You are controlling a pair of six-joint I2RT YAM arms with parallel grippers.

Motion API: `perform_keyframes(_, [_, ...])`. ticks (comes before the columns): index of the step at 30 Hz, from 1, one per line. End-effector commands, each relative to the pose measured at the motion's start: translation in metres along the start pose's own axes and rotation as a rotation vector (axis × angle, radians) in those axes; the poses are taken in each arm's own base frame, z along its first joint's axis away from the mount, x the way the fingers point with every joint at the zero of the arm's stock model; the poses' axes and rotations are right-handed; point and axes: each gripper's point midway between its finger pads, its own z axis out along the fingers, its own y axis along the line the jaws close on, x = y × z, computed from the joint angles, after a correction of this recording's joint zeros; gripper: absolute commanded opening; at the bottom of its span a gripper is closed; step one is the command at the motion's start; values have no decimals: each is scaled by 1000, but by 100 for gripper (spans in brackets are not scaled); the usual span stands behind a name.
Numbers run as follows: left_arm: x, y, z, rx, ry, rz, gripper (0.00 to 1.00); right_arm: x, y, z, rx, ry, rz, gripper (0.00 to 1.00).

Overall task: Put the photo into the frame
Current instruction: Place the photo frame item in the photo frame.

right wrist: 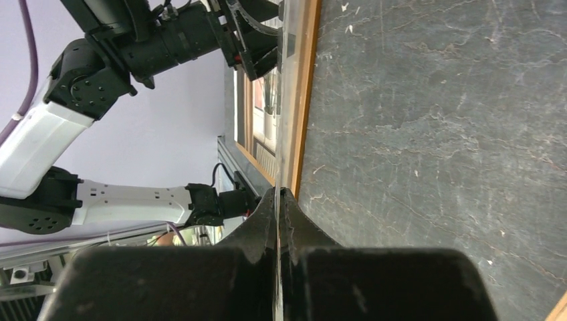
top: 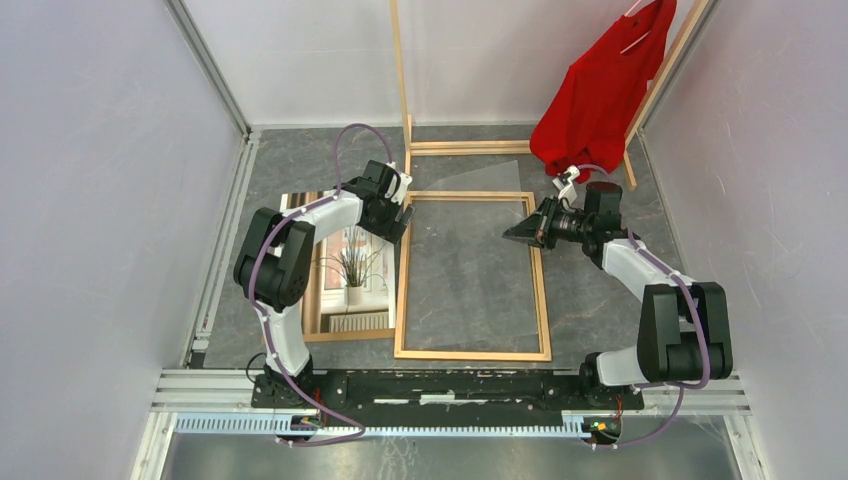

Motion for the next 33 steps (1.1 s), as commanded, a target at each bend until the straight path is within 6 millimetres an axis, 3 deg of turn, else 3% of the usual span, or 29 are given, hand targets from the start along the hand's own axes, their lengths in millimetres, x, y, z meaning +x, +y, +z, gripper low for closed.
perform_keyframes(1, [13, -7, 13, 25, 37, -23, 92, -2, -6, 2, 33, 8, -45, 0])
perform_keyframes(6, [14, -8, 13, 26, 36, -23, 92, -1, -8, 2, 32, -7, -14, 0])
perform_keyframes(14, [13, -14, 14, 54, 29, -29, 92, -1, 26, 8, -67, -23, 12, 2])
perform_keyframes(19, [14, -17, 14, 67, 30, -29, 92, 7, 31, 17, -71, -10, 24, 2])
perform_keyframes(23, [15, -18, 13, 70, 32, -27, 92, 10, 21, 18, -31, 0, 17, 3])
perform_keyframes(26, [15, -16, 11, 64, 28, -29, 91, 9, 2, 13, 60, 4, -9, 8])
perform_keyframes(33, [13, -11, 9, 39, 21, -23, 91, -4, -25, -9, 180, -48, -42, 32])
